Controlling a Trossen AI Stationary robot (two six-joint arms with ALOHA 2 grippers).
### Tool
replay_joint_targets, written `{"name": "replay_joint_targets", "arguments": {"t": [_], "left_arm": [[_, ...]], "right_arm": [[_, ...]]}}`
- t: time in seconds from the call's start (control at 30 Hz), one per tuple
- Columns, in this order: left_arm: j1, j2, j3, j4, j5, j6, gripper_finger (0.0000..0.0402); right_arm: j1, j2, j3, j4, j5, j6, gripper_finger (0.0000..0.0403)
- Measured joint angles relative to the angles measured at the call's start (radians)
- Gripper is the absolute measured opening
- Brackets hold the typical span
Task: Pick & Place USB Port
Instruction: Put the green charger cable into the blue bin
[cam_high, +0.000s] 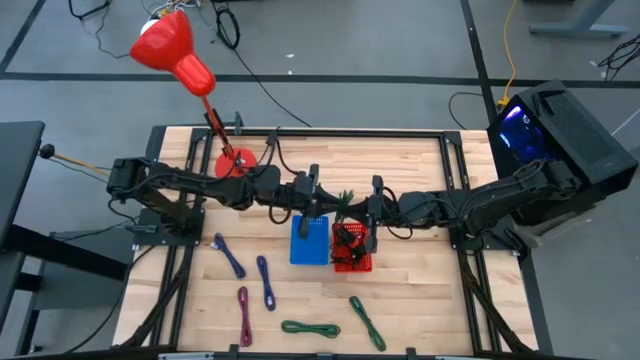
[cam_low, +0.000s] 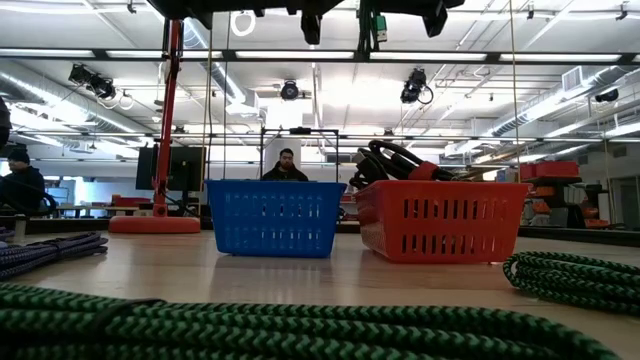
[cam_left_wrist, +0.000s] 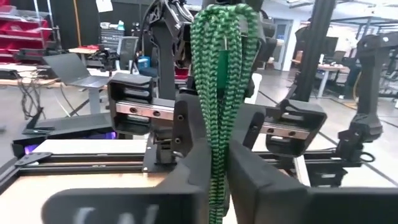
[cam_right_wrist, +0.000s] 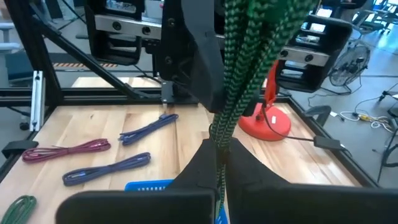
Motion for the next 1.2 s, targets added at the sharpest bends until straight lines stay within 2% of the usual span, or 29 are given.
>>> {"name": "replay_joint_targets", "arguments": {"t": [0.17,0.43,0.6,0.8,0.93,1.2], "left_arm": [[0.001,-0.001,0.000,-0.022,-0.078,0.000,0.0014],[-0.007,-0.016,0.000,-0.171,-0.169,-0.018,0.0013],[-0.021,-0.037,0.000,-0.304,-0.289,-0.067,0.0013],[-0.096,-0.046,0.000,-0.501,-0.395,-0.183,0.0013],[-0.176,-0.049,0.000,-0.653,-0.532,-0.305,0.0013],[-0.305,-0.048,0.000,-0.765,-0.726,-0.548,0.0013]], "right_arm": [[-0.001,-0.001,0.000,-0.019,0.010,0.000,0.0007],[-0.001,-0.001,0.000,-0.086,0.021,0.012,0.0069],[-0.001,-0.017,0.000,-0.175,0.096,0.026,0.0092],[-0.002,-0.061,0.000,-0.294,0.164,0.035,0.0091],[-0.002,-0.090,0.000,-0.363,0.197,0.060,0.0083],[-0.002,-0.133,0.000,-0.399,0.201,0.070,0.0068]]}}
